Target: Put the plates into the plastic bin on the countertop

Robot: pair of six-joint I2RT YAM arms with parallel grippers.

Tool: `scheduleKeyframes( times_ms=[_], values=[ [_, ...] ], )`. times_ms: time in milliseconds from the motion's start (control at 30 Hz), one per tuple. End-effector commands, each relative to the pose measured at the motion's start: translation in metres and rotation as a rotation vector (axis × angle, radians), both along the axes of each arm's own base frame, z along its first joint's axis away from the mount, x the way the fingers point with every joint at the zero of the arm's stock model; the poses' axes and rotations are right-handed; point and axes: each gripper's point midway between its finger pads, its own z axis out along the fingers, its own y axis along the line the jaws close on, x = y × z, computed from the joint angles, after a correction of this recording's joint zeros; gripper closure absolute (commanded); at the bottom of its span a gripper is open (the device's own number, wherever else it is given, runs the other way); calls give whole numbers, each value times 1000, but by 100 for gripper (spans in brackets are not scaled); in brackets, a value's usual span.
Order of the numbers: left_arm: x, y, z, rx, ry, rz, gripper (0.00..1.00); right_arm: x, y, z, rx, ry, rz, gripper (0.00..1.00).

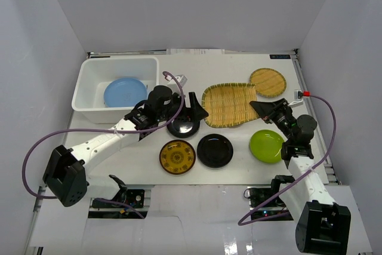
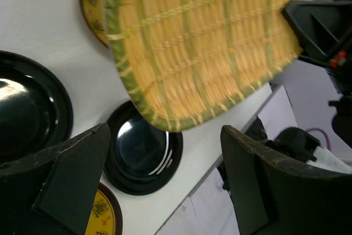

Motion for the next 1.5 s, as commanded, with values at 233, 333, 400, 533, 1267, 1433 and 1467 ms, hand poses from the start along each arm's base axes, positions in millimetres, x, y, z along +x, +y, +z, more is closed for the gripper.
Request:
scheduleKeyframes(
  times_ms=[233, 333, 400, 533, 1267, 1433, 1467],
  values=[
    [43, 1, 7, 32, -84, 153, 13, -25, 28, 63, 105, -188, 186, 92],
    [45, -6, 11, 4, -91, 137, 33, -28, 32, 63, 110, -183, 212, 92],
    [47, -7, 14, -1, -94, 139, 69, -29, 34, 61, 110, -177, 222, 92],
    [50, 6, 25, 15, -112, 197, 100, -28, 35, 51, 113, -142, 224, 80],
    [95, 342, 87, -40, -83, 1063, 100, -27, 50, 3, -109, -58, 291, 6],
    [110, 351, 63, 53, 32, 1031, 100, -23, 54, -4, -141, -38, 286, 6],
    [113, 351, 62, 46, 46, 1018, 100, -23, 55, -6, -141, -29, 286, 6]
  ],
)
